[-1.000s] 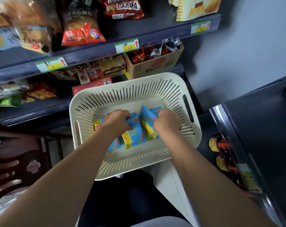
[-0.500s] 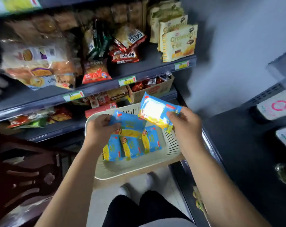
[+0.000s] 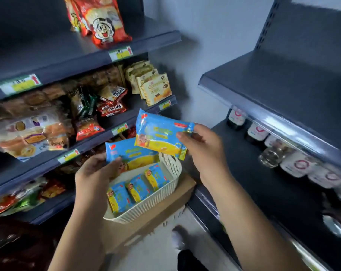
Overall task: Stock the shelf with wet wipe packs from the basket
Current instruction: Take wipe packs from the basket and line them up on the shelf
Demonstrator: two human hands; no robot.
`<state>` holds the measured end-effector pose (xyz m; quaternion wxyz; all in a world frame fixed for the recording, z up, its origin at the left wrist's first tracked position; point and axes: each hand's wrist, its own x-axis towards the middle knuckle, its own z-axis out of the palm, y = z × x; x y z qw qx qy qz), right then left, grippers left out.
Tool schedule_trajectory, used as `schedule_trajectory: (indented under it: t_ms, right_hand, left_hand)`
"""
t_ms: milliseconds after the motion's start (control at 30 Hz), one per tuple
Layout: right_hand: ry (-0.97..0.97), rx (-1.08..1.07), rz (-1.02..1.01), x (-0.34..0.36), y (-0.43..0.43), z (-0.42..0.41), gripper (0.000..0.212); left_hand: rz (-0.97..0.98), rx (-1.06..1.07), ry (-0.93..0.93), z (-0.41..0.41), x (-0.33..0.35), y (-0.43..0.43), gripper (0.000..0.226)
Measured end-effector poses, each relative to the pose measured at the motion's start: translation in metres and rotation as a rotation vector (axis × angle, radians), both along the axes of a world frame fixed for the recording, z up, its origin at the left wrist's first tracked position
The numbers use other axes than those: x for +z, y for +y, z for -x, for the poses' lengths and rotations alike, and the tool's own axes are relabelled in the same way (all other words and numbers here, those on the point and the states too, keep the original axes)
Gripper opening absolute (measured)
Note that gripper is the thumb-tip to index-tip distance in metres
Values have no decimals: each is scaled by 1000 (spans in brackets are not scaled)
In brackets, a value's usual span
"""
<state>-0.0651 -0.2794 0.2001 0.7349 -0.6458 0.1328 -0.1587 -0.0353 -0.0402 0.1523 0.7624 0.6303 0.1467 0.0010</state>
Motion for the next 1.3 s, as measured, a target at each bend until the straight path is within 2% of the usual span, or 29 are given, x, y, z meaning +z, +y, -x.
schedule_trajectory:
  t_ms: [233, 400, 600, 800, 833, 900, 967, 1133, 1300]
  right_hand:
    - [-68, -151, -107, 53, -52, 99, 15]
    - [-148, -295, -25, 82, -113, 184, 24]
    - [-240, -495, 51, 109, -190, 316, 20]
    - [-218, -721, 201, 134, -265, 458, 4]
    - [-212, -760, 211, 139, -274, 479, 9]
    - [-228, -844, 208, 146, -287, 516, 30]
    - [-290, -912, 187, 148, -295, 548, 40]
    - [-312, -1030, 273, 157, -296, 614, 12]
    - [-305, -1117, 262, 166, -315, 674, 20]
  left_hand:
    - [114, -215, -109, 63, 56, -76, 15]
    - [144, -448, -207, 115, 92, -145, 13]
    - [192, -654, -282, 203, 115, -250, 15]
    - [275, -847, -291, 300, 139, -358, 21]
    - [304, -878, -292, 316, 142, -374, 18]
    - [343, -947, -294, 345, 146, -403, 17]
    - [351, -1018, -287, 372, 149, -426, 16]
    - [348, -1228, -316, 428, 161, -472, 16]
    - [330, -1324, -324, 490, 178, -520, 27]
